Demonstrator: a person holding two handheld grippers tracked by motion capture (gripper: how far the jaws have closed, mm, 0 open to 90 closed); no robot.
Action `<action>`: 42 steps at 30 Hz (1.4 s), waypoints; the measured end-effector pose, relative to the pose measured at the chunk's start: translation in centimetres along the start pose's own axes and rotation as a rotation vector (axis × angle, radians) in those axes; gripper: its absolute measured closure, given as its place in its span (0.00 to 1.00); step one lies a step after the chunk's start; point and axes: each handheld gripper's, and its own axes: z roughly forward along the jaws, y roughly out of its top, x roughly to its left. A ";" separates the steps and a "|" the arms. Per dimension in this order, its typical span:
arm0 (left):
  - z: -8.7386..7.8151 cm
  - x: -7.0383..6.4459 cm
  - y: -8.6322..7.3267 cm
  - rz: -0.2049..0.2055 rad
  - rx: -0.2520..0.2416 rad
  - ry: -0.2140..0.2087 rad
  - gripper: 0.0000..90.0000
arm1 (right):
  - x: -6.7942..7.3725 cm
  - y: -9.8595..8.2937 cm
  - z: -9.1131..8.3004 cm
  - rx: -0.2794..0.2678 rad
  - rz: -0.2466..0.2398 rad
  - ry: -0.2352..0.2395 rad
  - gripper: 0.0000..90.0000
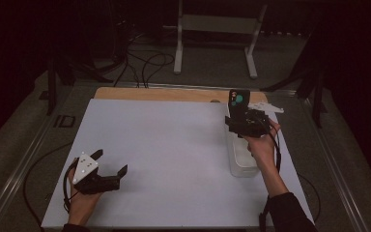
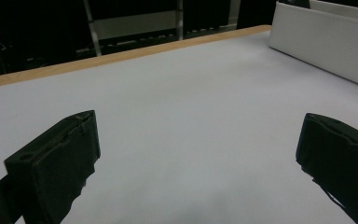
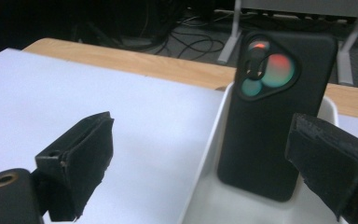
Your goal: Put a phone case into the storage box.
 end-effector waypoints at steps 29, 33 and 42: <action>-0.7 0.2 0.6 -0.011 -0.009 -0.016 0.00 | 2.9 -8.9 -6.7 -0.170 -0.100 0.176 0.10; -0.8 0.1 0.6 -0.006 -0.027 -0.022 0.00 | 2.9 -10.2 -7.3 -0.190 -0.110 0.192 0.10; -0.8 -0.1 0.5 0.004 -0.030 -0.029 0.00 | 2.4 -11.4 -7.8 -0.206 -0.102 0.200 0.10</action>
